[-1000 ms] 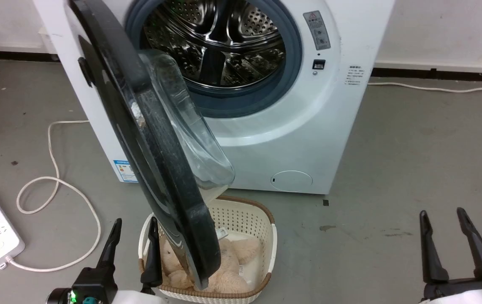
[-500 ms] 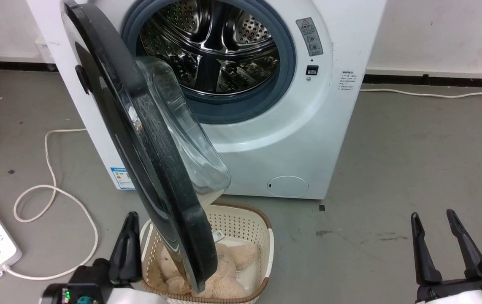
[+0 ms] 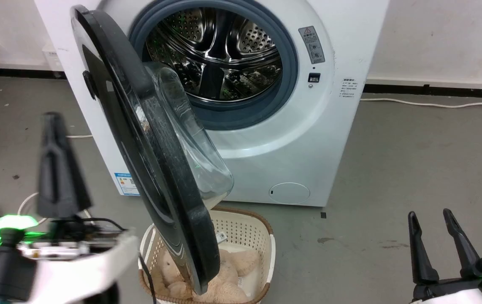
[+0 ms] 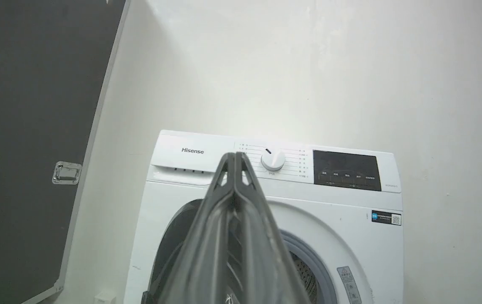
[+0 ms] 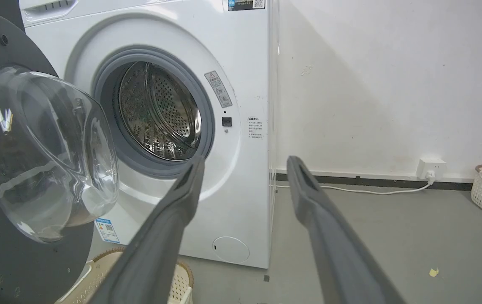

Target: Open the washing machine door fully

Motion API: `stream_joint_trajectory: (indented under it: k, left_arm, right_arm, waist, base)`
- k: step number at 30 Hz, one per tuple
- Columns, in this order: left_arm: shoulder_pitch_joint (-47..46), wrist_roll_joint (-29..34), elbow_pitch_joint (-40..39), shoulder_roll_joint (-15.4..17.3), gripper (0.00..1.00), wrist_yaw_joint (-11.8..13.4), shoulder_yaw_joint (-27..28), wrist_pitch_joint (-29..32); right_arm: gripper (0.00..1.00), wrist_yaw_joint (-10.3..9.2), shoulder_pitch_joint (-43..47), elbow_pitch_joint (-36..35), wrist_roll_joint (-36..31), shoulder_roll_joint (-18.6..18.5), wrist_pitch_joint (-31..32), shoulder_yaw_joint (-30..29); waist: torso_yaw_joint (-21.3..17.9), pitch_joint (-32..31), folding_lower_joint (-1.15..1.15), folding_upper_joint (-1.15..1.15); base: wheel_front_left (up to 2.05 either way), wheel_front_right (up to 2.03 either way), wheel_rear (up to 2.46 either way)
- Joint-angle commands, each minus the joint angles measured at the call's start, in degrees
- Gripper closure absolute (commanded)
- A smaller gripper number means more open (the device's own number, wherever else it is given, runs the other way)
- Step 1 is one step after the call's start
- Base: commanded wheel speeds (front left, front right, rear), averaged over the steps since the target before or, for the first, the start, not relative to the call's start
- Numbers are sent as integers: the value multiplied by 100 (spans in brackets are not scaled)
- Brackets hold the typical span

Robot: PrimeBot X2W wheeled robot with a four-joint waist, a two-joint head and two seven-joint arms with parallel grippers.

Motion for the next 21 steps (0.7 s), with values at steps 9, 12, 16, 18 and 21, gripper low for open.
stream_joint_trajectory:
  k: [9, 12, 16, 18, 21]
  left_arm:
    - [519, 588, 188, 73, 100, -563, -1744, 889]
    - [714, 549, 485, 53, 100, -556, -2083, 1016]
    - [875, 399, 928, 26, 100, -379, -2356, 1113]
    - [895, 275, 1183, 18, 100, -296, -2425, 1116]
    - [892, -151, 1601, 8, 100, -171, -2446, 1056]
  right_arm:
    - [0, 5, -76, 44, 72, 25, -27, 33]
    - [0, 5, -101, 18, 46, 25, -27, 33]
    - [0, 5, -115, -10, 53, 25, -27, 34]
    - [0, 5, -108, -9, 63, 25, -27, 25]
    - [0, 5, -102, -21, 82, 25, -27, -3]
  waist:
    - [-58, -31, 0, 0]
    - [-79, -8, 0, 0]
    - [-107, 49, 0, 0]
    - [-114, 79, 0, 0]
    - [-105, 124, 0, 0]
  base:
    - [0, 0, 0]
    - [0, 0, 0]
    - [0, 0, 0]
    - [0, 0, 0]
    - [0, 0, 0]
